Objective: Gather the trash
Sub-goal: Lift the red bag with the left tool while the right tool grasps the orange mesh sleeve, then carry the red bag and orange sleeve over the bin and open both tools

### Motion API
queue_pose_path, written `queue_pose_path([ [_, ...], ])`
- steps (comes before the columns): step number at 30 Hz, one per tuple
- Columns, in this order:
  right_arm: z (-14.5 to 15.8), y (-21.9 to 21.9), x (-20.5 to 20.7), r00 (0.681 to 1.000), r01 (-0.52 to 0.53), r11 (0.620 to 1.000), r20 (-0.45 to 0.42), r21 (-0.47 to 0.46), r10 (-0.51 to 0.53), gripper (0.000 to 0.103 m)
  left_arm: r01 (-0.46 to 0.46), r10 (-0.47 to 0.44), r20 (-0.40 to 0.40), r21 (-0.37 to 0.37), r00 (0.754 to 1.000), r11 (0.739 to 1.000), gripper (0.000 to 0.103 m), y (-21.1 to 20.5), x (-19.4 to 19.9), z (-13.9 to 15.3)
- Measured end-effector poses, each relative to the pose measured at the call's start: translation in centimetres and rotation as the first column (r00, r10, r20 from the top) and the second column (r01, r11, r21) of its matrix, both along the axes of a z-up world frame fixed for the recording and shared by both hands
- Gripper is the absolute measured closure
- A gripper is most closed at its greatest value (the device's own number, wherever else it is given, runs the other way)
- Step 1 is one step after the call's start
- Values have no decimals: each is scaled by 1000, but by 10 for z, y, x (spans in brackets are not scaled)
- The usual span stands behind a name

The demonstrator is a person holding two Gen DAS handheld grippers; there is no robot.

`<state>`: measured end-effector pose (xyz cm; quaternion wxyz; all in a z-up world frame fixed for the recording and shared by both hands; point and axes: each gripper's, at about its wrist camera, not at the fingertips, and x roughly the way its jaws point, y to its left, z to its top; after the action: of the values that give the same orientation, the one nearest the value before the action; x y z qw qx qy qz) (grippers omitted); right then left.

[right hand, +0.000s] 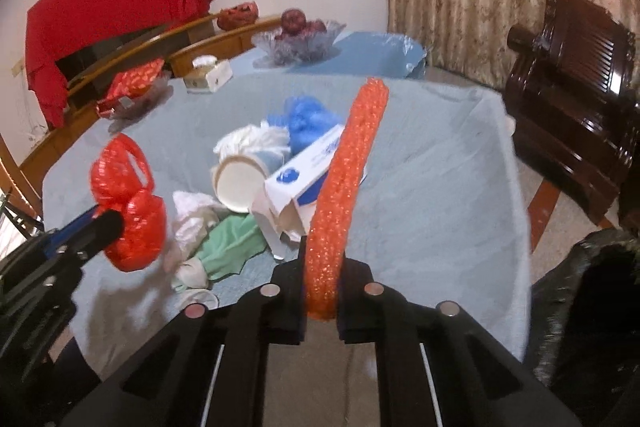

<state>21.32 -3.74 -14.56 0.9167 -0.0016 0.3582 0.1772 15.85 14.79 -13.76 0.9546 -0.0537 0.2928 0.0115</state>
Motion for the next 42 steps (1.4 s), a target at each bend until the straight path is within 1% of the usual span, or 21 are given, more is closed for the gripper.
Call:
queue_pose_path([
  [6,32,-22,-17,999,18,1000,46,20,-19,93,43,-43,19,1,999,999,84,-27,-6,13],
  [10,49,-45,-31,997,34,999,68,41,-37,93,75,-75,36,-7,997,997,84,-43,-9,22],
  [17,68,-88,-55,991,91,994,92,55,-95,93,155,-154,64,-11,986,988,84,-80,-18,36],
  [22,74,-121,-73,984,148,988,97,48,-152,93,205,-203,71,-15,977,979,84,-104,-21,42],
  [25,76,-139,-82,977,185,982,95,43,-189,93,243,-241,78,-11,967,970,84,-123,-20,45],
  [30,75,-174,-98,963,254,967,89,32,-256,93,319,-317,87,-17,944,947,84,-162,-21,48],
  [35,72,-206,-109,944,319,948,80,22,-320,93,396,-393,86,-26,916,918,84,-201,-22,46],
  [42,59,-247,-125,916,398,917,43,15,-398,93,490,-487,64,-35,871,871,84,-246,-21,31],
])
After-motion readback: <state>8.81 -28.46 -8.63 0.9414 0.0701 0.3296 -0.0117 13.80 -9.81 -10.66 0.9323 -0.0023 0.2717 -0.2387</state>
